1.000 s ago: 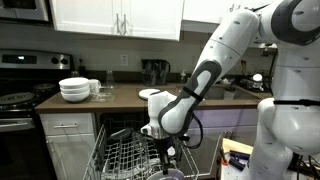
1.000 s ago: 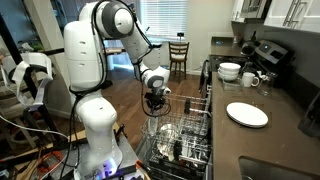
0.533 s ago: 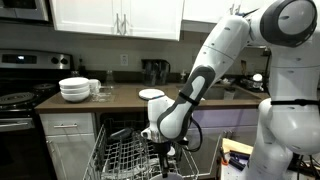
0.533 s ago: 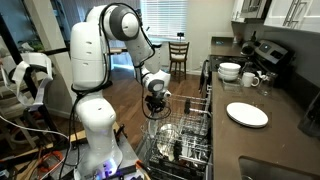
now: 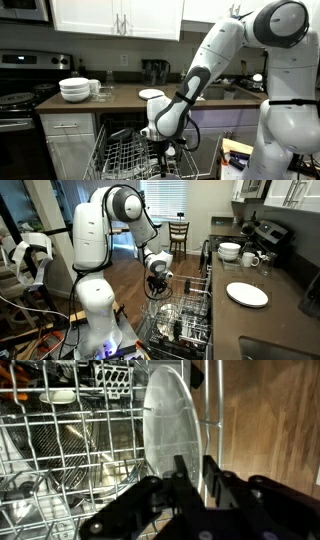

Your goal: Put the plate in the dishwasher

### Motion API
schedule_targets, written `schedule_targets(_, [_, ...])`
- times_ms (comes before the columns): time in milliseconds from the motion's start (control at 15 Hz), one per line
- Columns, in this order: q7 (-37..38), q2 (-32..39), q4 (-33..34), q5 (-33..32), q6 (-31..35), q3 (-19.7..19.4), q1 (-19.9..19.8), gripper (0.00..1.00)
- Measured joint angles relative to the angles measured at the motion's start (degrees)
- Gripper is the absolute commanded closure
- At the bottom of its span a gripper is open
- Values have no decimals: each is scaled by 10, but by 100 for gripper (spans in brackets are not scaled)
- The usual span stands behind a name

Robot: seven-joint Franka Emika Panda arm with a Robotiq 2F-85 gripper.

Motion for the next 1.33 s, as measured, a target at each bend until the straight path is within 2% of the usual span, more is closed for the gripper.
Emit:
schedule_targets(333, [0,-3,5,-1,-21,0,-7,12])
schedule_targets(467, [1,-11,5,-2,-36,0,-7,2])
schedule_targets(933, [41,-86,-4,-42,-74,0,6,0])
schedule_targets(1333, [140,-171,-50,-135,-15,0,45,0])
